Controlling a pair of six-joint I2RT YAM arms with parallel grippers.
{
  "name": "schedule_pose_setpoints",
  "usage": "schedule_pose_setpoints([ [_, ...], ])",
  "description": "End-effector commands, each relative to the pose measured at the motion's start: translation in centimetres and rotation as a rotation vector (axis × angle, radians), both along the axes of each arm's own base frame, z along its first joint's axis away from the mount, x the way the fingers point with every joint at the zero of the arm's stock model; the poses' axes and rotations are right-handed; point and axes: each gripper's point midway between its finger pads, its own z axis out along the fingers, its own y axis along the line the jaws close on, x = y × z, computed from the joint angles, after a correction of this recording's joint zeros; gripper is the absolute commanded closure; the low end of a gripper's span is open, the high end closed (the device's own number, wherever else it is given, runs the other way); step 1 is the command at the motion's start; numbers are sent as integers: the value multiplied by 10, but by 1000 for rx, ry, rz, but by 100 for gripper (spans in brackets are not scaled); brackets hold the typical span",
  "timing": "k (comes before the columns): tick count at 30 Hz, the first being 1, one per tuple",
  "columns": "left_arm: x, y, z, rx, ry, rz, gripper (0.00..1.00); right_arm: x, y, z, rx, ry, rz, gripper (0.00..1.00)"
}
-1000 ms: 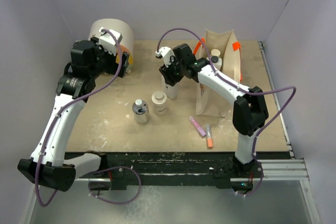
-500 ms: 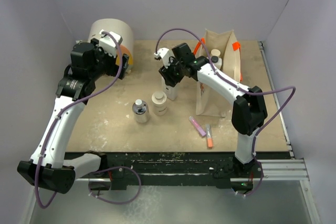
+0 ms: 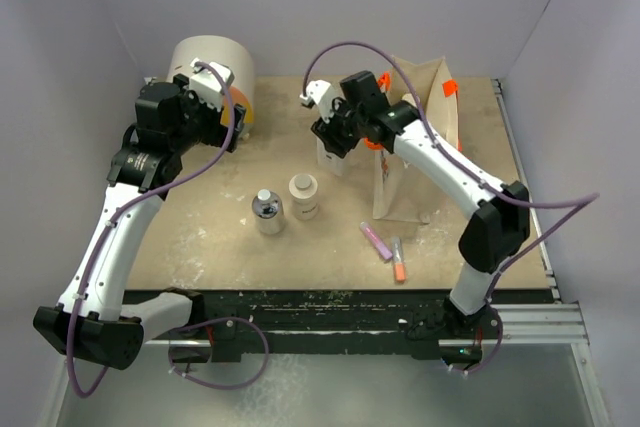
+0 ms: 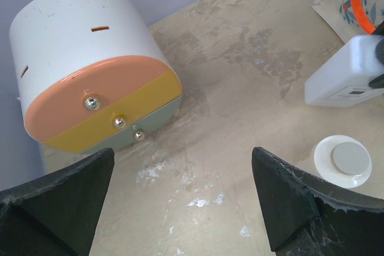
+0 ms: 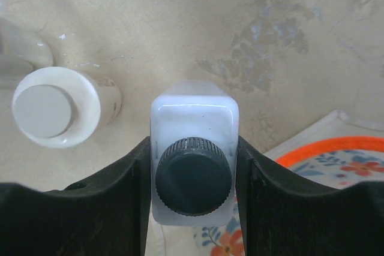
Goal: Place the personal care products into the canvas bag
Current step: Pick up the care product from the center of the board, then place the care product in the canvas bag.
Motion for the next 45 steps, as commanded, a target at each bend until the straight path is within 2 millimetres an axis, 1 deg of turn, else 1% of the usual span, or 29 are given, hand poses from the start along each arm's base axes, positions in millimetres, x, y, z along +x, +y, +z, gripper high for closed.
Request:
schedule_pose_setpoints([
  [1,6,-1,11,-2,-51,-10,1,4,-7,149,171,-346,20,100],
  [9,6,-2,10,-3,-50,-20,1,-23,-31,200,184,-443,38,100],
  [14,5,-3,10,-6,-48,-26,1,-43,-47,232,199,-490,70,100],
  [17,5,-5,9,-8,-45,-37,1,-51,-59,245,206,-498,76,100],
  [20,5,-8,8,-12,-41,-50,1,-55,-74,264,233,-518,67,100],
  [24,6,-11,5,-14,-32,-68,1,-59,-99,287,267,-556,23,100],
  [27,5,-15,1,-20,-20,-86,1,-59,-117,296,252,-596,-33,100],
  [31,4,-18,0,-26,-14,-103,1,-49,-147,305,249,-623,-138,100],
  [34,4,-18,0,-28,-13,-107,1,-40,-169,304,257,-616,-202,100],
  [36,4,-19,-1,-28,-11,-109,1,-34,-176,297,237,-605,-225,100],
  [39,3,-20,0,-29,-13,-116,1,-24,-182,278,199,-566,-241,100],
  [45,2,-22,-1,-33,-9,-133,1,-22,-190,236,110,-482,-227,100],
])
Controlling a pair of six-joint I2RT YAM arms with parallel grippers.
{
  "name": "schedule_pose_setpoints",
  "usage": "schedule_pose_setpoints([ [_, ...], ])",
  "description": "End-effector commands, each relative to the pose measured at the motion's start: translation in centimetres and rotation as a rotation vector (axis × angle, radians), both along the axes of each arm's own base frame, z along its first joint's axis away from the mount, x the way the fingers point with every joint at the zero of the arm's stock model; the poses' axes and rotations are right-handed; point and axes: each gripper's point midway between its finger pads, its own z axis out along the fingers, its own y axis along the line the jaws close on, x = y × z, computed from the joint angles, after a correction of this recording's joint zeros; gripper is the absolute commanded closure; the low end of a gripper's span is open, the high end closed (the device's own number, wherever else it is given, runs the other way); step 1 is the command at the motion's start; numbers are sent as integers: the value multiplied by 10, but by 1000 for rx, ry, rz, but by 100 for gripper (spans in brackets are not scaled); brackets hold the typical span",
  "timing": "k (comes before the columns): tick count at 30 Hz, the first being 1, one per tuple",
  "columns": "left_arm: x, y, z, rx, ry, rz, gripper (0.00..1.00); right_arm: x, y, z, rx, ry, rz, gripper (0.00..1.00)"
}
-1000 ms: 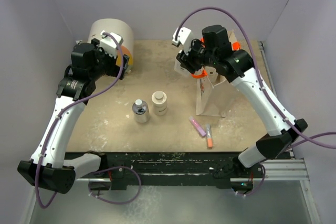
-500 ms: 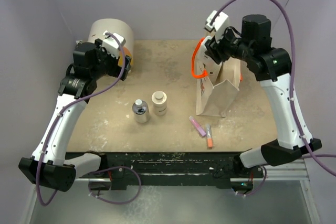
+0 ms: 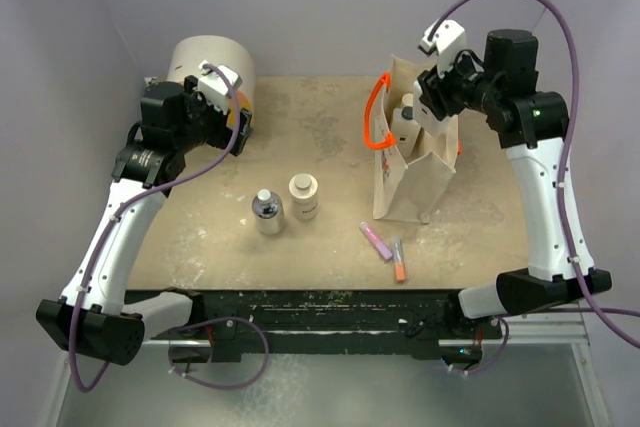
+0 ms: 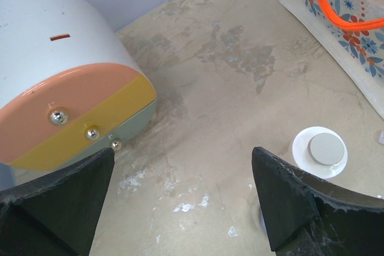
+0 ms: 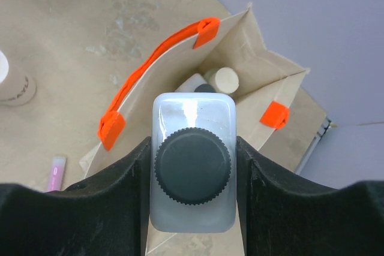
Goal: Place the personal care products into the canvas bag
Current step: Place the care product in the canvas bag.
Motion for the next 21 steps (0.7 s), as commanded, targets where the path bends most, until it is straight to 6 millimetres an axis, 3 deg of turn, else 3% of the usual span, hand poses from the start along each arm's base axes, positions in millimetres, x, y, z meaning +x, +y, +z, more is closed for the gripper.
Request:
schedule_pose_setpoints([
  [1,2,-3,10,-12,-42,-28,1,3,-1,21,-33,-126,41,100],
  [12,-3,-12,3,-28,-36,-78,1,13,16,-53,-63,40,241,100],
  [21,-6,-14,2,-30,-37,-99,1,42,21,-85,-160,14,416,100],
])
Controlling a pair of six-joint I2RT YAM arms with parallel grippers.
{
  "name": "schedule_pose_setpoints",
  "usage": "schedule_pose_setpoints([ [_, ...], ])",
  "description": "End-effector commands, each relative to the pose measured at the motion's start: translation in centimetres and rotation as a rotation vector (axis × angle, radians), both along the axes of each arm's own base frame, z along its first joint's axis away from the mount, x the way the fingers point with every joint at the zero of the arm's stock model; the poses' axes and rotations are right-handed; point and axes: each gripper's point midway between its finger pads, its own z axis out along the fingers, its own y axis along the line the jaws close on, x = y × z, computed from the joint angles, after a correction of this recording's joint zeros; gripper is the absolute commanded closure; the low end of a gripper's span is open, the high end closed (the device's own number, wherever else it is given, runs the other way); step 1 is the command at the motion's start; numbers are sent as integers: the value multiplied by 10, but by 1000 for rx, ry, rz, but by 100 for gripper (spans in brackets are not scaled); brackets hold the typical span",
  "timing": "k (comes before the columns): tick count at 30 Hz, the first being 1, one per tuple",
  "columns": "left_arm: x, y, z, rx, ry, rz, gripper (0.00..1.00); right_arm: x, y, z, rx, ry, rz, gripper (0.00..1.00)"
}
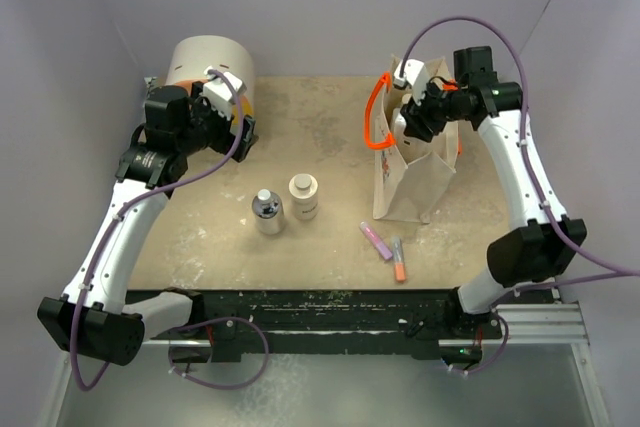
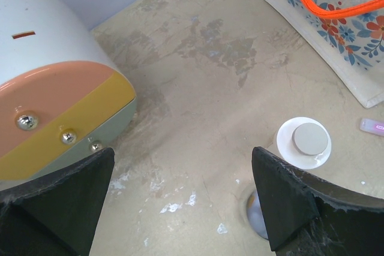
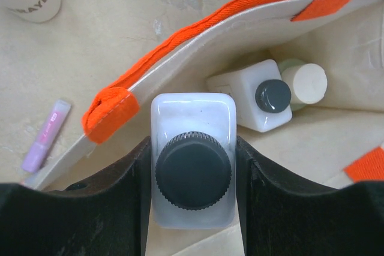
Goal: Place the personal care products into the canvas bag
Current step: Place the care product in the canvas bag.
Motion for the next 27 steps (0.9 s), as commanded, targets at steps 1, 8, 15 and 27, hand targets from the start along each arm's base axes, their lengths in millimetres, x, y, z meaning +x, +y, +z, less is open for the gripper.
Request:
schedule_pose_setpoints([
  [1,0,-3,16,-13,-71,-31,1,26,9,39,0,-243,171,100],
  [8,-1,-6,15,-12,-66,-48,1,24,9,19,11,-175,284,100],
  [15,-2,-8,15,-14,-65,-65,1,10,11,-6,9,-94,357,100],
  [27,-5,-14,16,-18,-58,-108,1,23,8,-21,-37,-78,410,100],
])
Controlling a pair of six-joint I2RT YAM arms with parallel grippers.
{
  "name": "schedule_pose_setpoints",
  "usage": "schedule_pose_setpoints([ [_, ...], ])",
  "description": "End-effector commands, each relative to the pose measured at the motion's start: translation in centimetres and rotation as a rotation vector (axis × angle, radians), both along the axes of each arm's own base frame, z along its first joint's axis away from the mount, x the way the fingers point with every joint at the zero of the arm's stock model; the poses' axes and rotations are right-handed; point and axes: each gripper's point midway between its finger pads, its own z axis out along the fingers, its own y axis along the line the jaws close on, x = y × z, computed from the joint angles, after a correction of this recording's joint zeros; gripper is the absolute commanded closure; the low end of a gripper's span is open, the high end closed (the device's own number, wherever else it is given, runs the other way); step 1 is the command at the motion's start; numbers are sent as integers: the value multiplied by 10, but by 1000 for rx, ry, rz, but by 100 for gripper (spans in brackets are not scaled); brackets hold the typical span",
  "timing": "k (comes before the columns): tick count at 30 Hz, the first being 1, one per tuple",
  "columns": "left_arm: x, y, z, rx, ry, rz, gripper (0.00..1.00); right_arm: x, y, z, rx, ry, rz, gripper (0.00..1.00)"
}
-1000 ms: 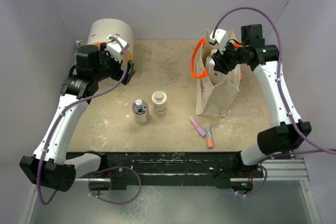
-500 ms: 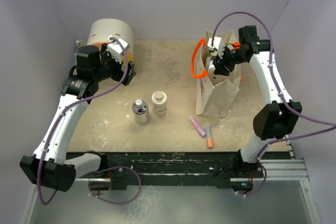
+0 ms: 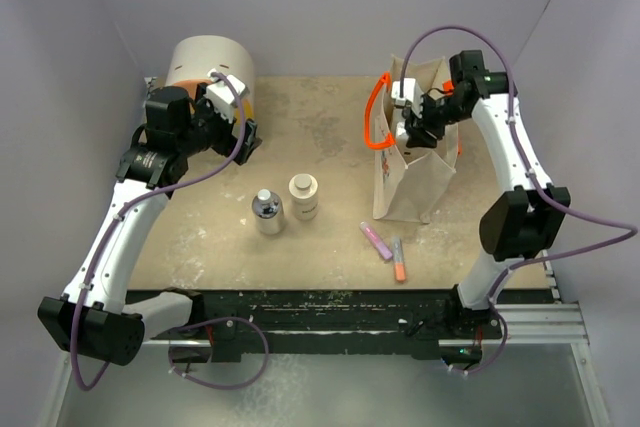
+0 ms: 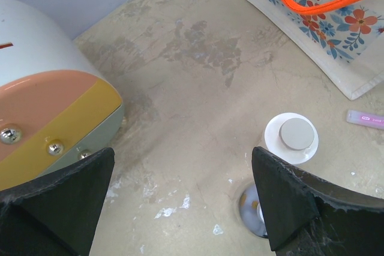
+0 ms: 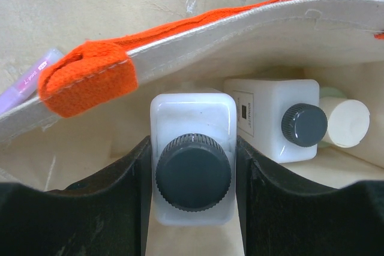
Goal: Place the personal care products into the canvas bag
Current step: Place the care product in the canvas bag.
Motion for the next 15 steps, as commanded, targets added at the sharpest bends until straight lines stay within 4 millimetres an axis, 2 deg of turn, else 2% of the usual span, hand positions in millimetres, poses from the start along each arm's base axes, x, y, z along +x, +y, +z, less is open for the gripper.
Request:
schedule_pose_setpoints([
  [1,0,-5,18,-17,-57,-39,1,17,12,35,52,-133,78,100],
  [5,-2,-6,19,-17,-62,-45,1,13,12,26,47,-89,93,100],
  [12,-3,-7,18,-17,-61,-56,1,-20,7,5,16,46,133,100],
  [15,-5,-7,20,-18,-69,-59,1,-33,7,3,23,88,134,100],
])
